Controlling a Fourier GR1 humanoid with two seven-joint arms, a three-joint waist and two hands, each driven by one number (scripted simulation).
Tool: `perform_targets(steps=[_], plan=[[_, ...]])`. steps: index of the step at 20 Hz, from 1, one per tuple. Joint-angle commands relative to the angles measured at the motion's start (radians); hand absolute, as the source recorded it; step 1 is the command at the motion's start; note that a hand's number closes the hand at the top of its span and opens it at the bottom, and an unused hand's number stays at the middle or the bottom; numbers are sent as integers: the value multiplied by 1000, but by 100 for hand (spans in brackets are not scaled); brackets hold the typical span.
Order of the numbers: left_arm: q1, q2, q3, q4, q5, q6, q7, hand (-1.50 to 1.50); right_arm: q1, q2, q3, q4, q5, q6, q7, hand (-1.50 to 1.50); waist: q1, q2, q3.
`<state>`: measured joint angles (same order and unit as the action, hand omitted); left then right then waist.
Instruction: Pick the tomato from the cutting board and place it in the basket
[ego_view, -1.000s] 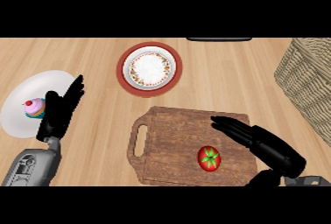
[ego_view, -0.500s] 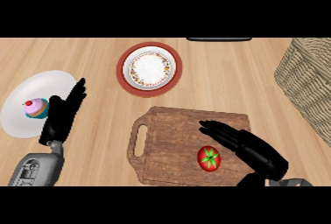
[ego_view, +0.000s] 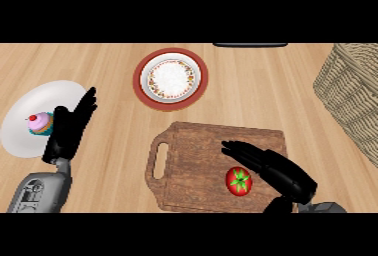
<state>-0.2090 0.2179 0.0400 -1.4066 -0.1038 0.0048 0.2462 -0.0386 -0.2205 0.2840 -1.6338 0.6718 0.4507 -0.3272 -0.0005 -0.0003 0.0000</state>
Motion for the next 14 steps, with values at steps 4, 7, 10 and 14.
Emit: perform_targets(steps=[4, 7, 10, 14], plan=[[17, -37, 2, -38, -28, 1, 6, 0, 5, 28, -25, -25, 5, 47, 15, -150, -1, 0, 0], [-40, -6, 58, 142, -17, -22, -103, 0, -4, 15, -42, 61, 25, -5, -57, -150, -4, 1, 0], [-45, -16, 45, 30, -21, -16, -1, 0, 27, 21, 37, 45, 111, -33, -66, 150, -3, 0, 0], [-14, -15, 43, 15, -27, -26, -22, 0, -7, 5, 20, 107, 183, -166, -162, 150, -1, 0, 0]])
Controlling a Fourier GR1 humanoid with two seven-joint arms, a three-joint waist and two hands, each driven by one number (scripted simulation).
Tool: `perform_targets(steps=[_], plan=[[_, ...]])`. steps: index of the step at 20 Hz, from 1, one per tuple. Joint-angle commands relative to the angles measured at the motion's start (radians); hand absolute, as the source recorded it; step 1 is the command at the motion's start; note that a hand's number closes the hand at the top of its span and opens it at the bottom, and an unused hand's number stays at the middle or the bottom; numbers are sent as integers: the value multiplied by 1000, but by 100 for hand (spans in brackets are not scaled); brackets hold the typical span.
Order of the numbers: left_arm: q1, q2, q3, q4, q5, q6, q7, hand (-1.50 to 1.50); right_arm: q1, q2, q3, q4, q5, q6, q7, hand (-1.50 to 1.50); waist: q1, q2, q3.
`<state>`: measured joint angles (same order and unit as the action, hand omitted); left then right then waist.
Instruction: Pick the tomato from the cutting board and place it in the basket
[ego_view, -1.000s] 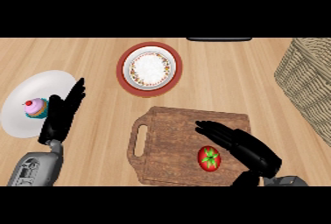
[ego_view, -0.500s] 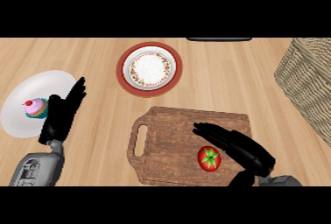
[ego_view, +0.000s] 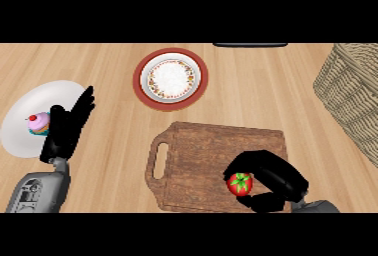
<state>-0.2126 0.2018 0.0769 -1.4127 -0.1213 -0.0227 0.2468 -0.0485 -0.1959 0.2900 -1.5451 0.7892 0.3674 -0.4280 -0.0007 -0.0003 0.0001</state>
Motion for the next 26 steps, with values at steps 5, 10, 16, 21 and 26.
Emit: perform_targets(steps=[5, 10, 16, 21, 26], plan=[[-36, 4, 9, 27, -2, -15, 16, 0, -85, 49, 37, 119, 188, -174, 30, 150, 3, 2, 0], [-10, 7, 14, 28, -15, 1, -27, 0, -37, -116, -37, 75, 371, -108, 324, 150, -20, -1, -5], [7, 15, 19, 14, 3, -30, -29, 0, -60, -97, -12, 17, 466, -122, 405, 150, 1, 0, 0], [1, -6, 8, -4, -22, 5, 5, 0, 22, 22, -25, -253, 325, 14, 478, 150, -9, -4, 0], [28, -1, 16, 56, -22, -10, -73, 0, 20, 80, -135, -476, 133, 150, 523, 150, -18, -5, -1]])
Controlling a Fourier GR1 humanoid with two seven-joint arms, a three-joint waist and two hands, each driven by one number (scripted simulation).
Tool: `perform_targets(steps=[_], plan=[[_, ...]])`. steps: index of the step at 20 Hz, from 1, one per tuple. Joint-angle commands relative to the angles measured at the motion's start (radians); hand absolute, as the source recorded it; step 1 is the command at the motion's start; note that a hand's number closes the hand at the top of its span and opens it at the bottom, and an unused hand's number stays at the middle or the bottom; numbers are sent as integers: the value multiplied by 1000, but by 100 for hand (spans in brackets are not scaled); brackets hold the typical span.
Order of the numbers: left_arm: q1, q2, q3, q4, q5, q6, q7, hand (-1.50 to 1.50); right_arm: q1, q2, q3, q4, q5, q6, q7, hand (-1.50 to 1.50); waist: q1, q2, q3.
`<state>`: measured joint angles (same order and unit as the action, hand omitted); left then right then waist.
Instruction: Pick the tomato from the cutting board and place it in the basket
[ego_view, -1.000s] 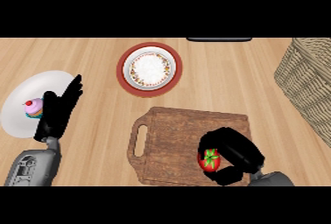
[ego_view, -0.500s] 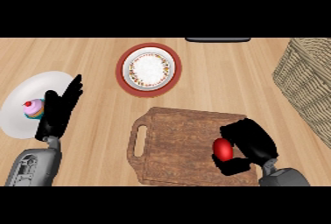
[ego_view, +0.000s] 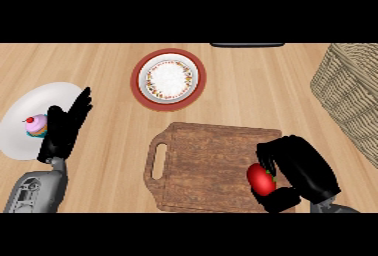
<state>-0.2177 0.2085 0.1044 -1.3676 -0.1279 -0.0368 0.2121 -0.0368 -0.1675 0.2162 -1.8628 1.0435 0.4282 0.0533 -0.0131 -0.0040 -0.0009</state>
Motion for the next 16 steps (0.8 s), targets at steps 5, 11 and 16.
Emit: perform_targets(steps=[5, 11, 16], plan=[[23, -4, -3, -47, 6, -2, 28, 0, -33, 164, -147, -361, -358, 126, 239, 150, -3, -5, 0], [4, -14, -17, -63, 1, -1, 56, 0, -305, 167, -316, -537, -551, 262, 599, 150, 10, -2, -1], [10, -19, -9, -16, -14, 16, -5, 0, -561, 120, -454, -512, -711, 329, 858, 150, 2, -4, -2]])
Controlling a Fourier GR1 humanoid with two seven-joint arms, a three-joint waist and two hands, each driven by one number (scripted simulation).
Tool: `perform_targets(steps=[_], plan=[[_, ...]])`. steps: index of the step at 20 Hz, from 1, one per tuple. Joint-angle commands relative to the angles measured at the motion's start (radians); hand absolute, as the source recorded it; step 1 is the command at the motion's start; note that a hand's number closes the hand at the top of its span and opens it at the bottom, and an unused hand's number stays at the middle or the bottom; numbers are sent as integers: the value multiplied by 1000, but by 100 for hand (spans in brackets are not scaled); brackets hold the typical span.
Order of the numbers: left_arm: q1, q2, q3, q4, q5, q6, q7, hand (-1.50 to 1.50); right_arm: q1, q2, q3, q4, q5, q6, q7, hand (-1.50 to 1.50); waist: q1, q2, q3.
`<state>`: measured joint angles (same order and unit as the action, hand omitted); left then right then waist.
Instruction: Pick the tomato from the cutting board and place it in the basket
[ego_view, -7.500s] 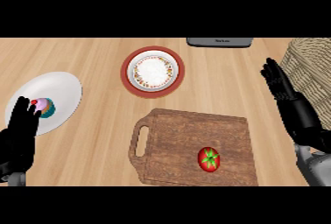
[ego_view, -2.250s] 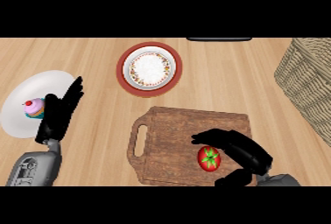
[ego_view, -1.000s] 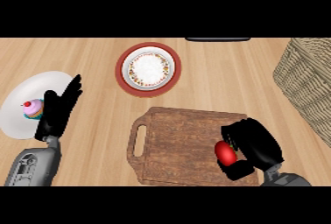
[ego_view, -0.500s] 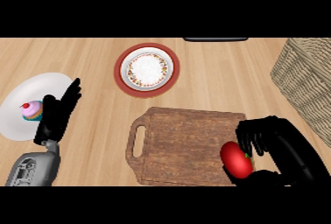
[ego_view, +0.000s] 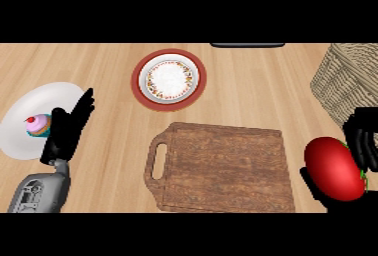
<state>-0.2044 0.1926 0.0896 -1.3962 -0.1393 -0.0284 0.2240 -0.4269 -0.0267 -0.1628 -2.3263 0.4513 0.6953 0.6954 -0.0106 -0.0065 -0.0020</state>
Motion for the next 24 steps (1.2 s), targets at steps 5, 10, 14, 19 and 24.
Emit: perform_targets(steps=[5, 10, 14, 19, 24], plan=[[9, -21, -8, 22, -8, 9, -23, 0, -409, -190, -247, 144, -256, 21, 316, 150, 1, 0, 0], [-45, -22, 2, 46, -7, 21, 10, 0, -480, -425, -219, 298, -187, 110, 273, 150, -6, 4, -1], [-37, 5, 11, 4, 8, -7, 27, 0, -429, -593, -212, 412, -70, 155, 126, 150, 13, 13, 1], [-9, -20, -24, -42, -8, -3, 47, 0, -397, -742, -258, 656, 6, 127, -100, 150, 23, 12, 3], [24, 27, 23, -40, 20, -34, -4, 0, -295, -822, -211, 799, 147, -7, -333, 150, 26, 12, 2]])
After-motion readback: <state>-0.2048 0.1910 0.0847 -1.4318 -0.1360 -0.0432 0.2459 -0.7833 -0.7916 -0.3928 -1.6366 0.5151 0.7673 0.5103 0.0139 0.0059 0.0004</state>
